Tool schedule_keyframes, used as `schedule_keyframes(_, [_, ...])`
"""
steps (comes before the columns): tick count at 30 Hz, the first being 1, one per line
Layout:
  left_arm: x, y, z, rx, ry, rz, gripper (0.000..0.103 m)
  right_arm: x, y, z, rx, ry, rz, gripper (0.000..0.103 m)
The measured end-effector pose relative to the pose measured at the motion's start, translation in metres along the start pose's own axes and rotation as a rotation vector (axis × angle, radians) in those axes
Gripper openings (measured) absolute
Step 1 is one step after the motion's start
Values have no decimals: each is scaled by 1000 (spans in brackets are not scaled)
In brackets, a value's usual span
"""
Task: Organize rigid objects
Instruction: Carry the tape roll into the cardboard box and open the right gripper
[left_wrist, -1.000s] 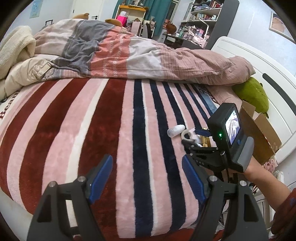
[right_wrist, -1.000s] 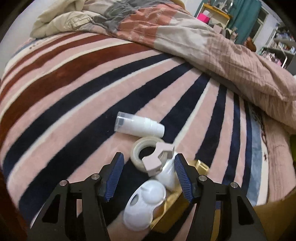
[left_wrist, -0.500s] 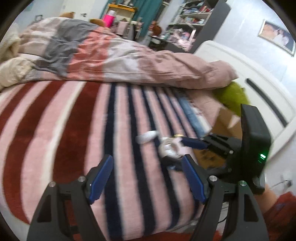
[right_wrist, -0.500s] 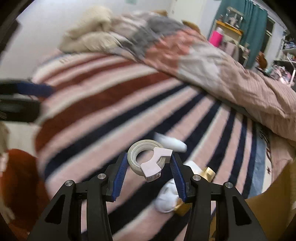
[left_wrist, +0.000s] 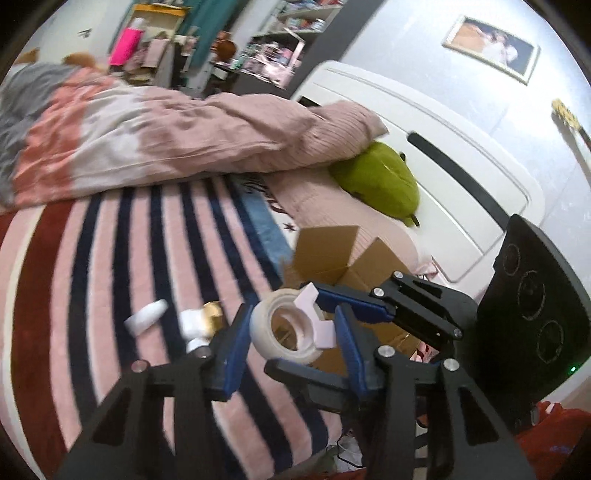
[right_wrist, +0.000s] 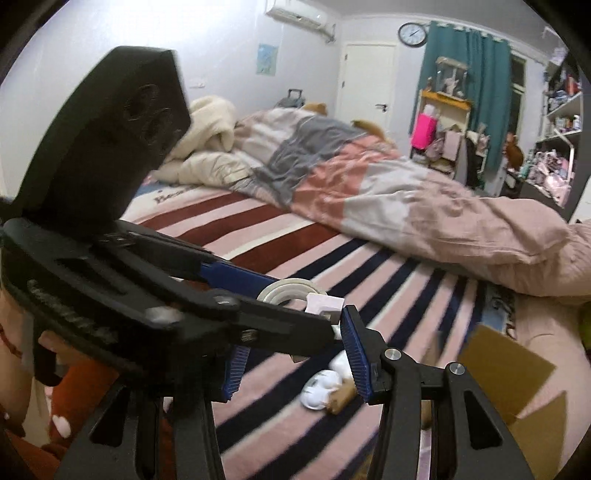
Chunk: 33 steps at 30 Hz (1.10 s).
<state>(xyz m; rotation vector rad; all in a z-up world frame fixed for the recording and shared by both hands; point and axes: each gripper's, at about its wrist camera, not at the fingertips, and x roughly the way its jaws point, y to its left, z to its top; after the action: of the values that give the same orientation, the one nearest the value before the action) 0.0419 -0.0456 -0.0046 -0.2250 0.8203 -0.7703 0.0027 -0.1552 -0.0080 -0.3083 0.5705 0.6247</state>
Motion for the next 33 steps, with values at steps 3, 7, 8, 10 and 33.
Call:
schedule_keyframes(3, [24,-23,11,44,40,-1,42,-13,-26,-9,50,-3,-39,43])
schedule_keyframes(7, [62,-48,22,103,108,6,42,-24,-55,-22,103,13,-83,43])
schedule_keyframes(8, [72,-55,24,118,128,6,42,-25,-62,-26,117,24,-95,43])
schedule_keyframes(10, [87,-63,27,137,157,2,42,-30,-75,-33,143,45,-114,43])
schedule_keyframes(33, [98,-70,32,165,162,83,59,-48,-118,-73,230,138,-189,57])
